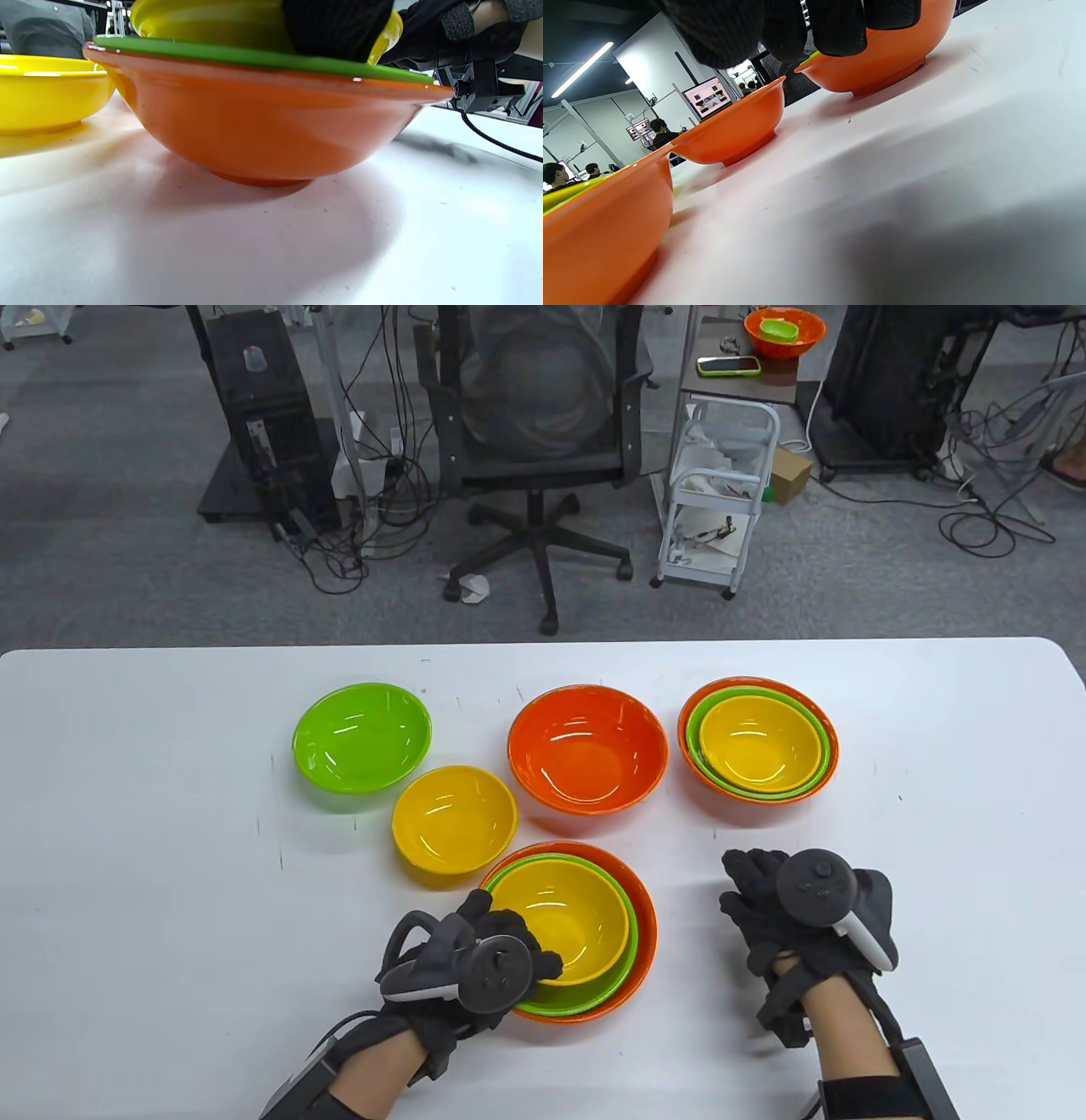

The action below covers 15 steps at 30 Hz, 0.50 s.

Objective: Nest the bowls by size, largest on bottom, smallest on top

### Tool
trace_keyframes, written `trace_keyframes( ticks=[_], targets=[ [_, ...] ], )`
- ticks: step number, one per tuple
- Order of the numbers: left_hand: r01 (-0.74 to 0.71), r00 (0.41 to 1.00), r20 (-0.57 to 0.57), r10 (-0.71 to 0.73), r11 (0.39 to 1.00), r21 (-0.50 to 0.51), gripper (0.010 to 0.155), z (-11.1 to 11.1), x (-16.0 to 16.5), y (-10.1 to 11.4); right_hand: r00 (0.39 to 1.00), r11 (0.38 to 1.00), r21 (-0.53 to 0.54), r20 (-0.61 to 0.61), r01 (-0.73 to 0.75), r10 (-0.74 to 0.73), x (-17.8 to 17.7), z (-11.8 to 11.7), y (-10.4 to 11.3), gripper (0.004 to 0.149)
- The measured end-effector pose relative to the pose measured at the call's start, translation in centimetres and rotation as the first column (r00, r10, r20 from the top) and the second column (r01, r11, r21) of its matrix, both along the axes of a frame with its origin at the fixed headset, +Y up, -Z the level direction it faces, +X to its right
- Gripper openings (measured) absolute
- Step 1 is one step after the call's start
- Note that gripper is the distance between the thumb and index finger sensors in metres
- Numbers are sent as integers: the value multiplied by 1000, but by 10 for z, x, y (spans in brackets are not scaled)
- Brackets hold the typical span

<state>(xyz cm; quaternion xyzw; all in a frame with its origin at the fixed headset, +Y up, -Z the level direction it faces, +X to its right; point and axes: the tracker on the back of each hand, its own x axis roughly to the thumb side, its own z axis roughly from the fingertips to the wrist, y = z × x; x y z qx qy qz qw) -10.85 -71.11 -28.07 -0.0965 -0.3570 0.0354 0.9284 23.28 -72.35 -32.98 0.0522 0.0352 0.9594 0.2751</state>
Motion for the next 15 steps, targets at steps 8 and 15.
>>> trace_keyframes(
  ticks=[8,15],
  targets=[
    [-17,1000,2,17,998,-59,47,-1,-1,-2,1000,1000,-6,4,2,-2,1,0,0,60],
    [-13,1000,7,15,985,-175,54,-2,3,-8,1000,1000,-6,9,6,-6,2,0,0,60]
  ],
)
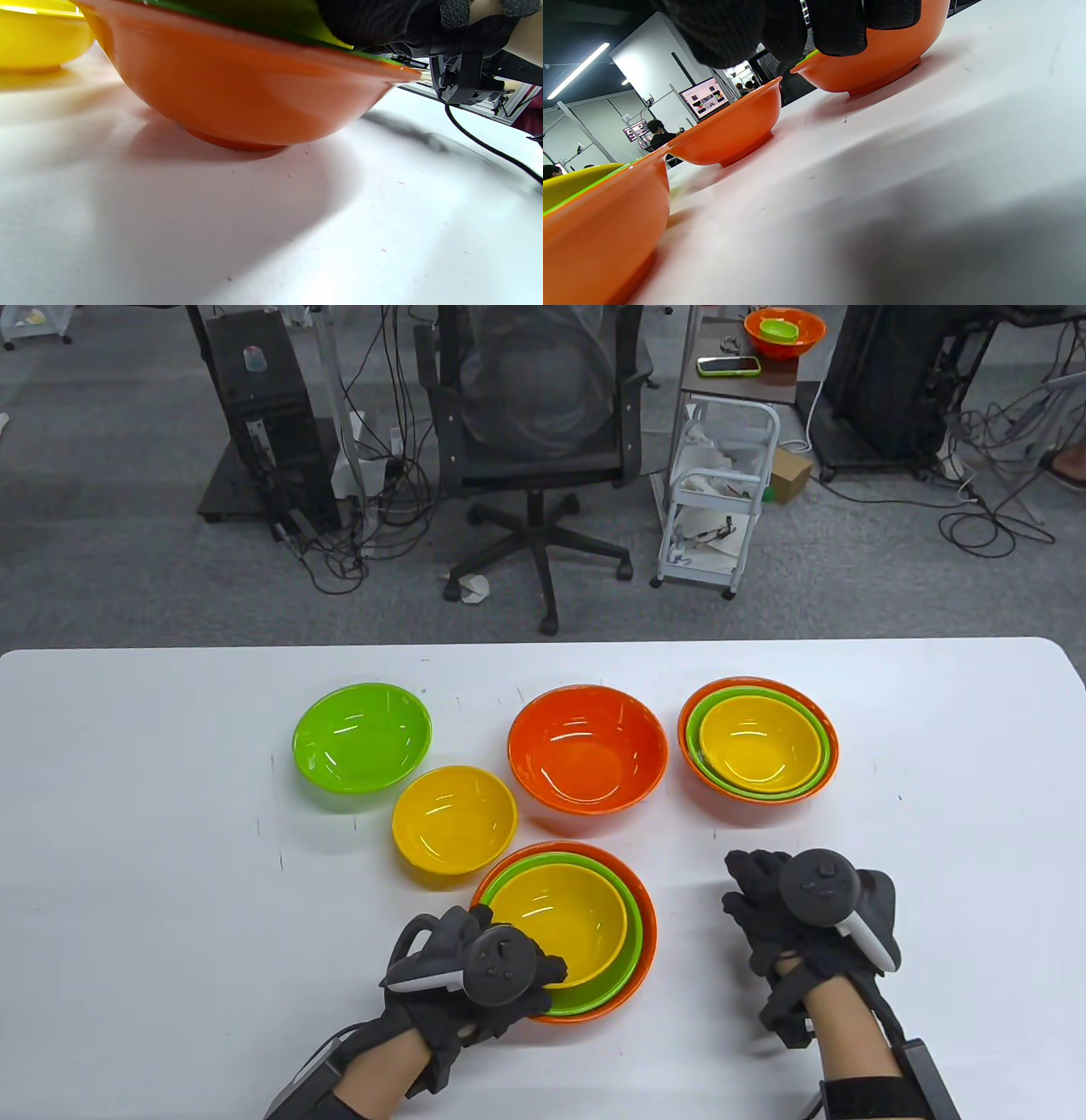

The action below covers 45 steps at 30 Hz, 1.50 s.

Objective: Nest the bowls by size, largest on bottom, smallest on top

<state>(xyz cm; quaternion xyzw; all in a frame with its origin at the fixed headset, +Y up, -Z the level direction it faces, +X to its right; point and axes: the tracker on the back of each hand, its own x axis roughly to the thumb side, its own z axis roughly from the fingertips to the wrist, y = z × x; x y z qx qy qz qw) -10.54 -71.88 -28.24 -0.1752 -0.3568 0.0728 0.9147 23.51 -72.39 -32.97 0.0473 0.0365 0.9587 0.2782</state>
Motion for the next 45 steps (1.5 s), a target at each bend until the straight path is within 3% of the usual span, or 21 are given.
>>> trace_keyframes(
  ticks=[15,27,32,36,41,45],
  targets=[
    [-66,997,-41,68,997,47,53,-6,-5,4,1000,1000,-2,8,-6,6,2,-1,-1,60],
    [-183,960,-204,193,981,67,57,-33,-36,23,1000,1000,-10,3,-27,27,0,-1,-1,60],
    [-214,892,-372,258,964,155,58,-61,-71,37,999,999,-6,-17,-44,44,-6,0,0,60],
    [-66,821,-543,174,975,213,63,-89,-101,40,999,999,-10,-26,-47,46,-9,0,0,60],
    [-49,722,-683,111,993,109,69,-126,-131,39,998,998,-13,-40,-58,58,-13,0,-1,60],
    [92,667,-744,-39,995,30,66,-156,-142,33,997,998,-16,-48,-60,60,-16,1,-1,60]
  ],
)
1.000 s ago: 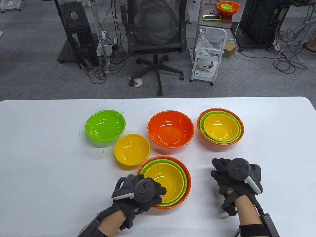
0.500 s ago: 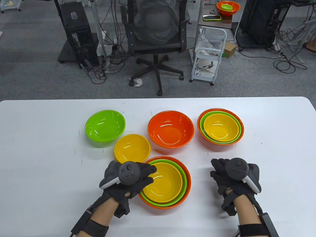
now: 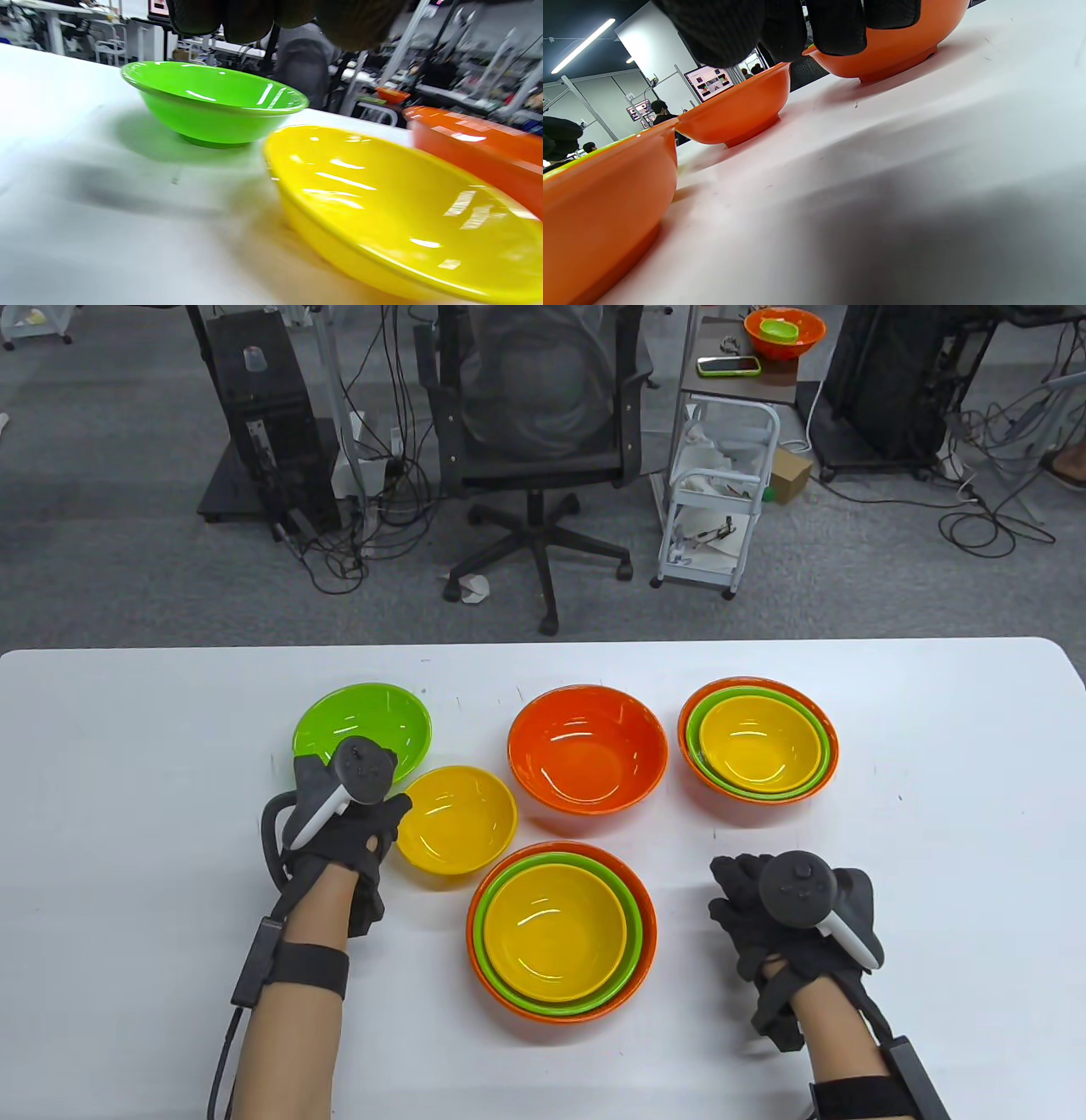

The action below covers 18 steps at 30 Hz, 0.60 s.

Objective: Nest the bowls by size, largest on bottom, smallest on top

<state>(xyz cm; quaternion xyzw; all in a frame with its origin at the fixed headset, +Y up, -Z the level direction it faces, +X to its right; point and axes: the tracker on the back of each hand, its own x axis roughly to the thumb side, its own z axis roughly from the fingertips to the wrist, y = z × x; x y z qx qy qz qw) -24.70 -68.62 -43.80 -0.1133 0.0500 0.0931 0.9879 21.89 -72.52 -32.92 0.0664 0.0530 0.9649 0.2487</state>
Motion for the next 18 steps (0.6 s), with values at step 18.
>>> trace_keyframes(
  ticks=[18],
  targets=[
    [151,987,-22,-160,962,-226,67,-51,-5,-44,1000,1000,-16,-7,2,-2,-1,0,-3,60]
  ],
)
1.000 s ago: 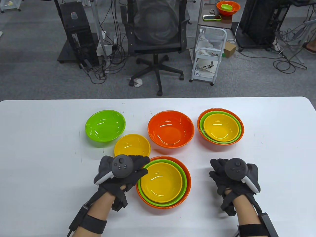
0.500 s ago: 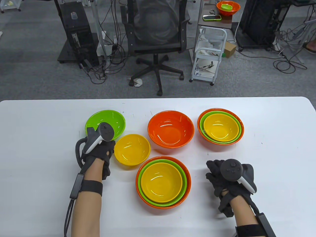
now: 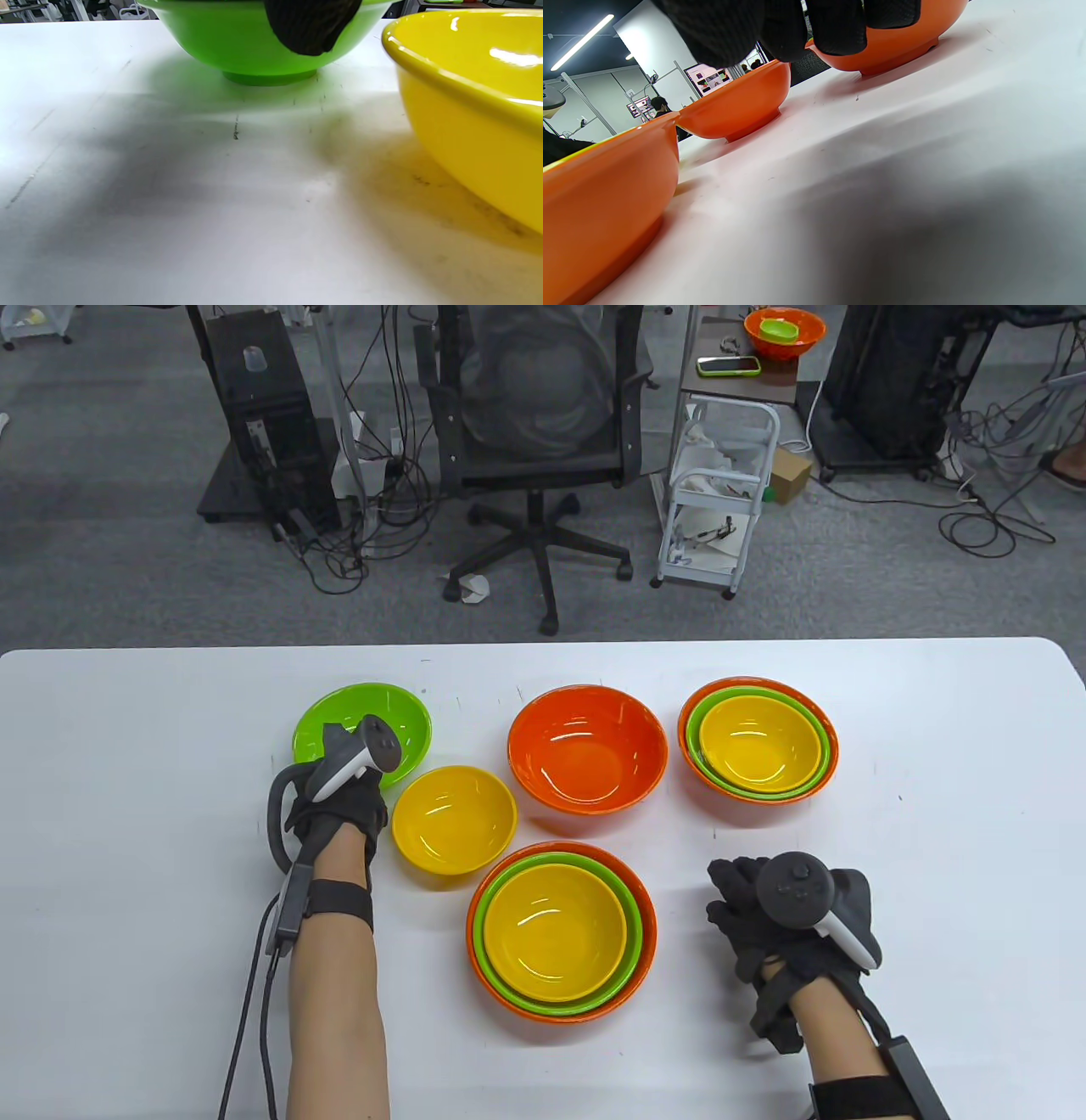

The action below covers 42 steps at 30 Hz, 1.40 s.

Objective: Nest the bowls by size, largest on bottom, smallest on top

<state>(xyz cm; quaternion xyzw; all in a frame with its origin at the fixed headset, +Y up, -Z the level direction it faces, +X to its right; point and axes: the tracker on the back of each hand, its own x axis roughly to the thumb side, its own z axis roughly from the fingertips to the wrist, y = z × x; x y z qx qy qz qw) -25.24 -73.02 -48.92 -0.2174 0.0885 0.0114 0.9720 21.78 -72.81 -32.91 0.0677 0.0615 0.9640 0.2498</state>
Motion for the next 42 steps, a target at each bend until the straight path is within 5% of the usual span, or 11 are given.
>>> trace_keyframes(
  ticks=[17,30,42],
  targets=[
    [81,996,20,-82,996,35,52,0,4,-13,1000,1000,-17,7,0,0,0,0,-3,60],
    [109,993,8,-115,959,260,46,16,1,10,999,999,16,10,32,-32,0,-4,1,60],
    [29,965,208,-159,854,519,45,62,38,53,984,966,190,-5,176,-179,-19,-17,34,64]
  ],
)
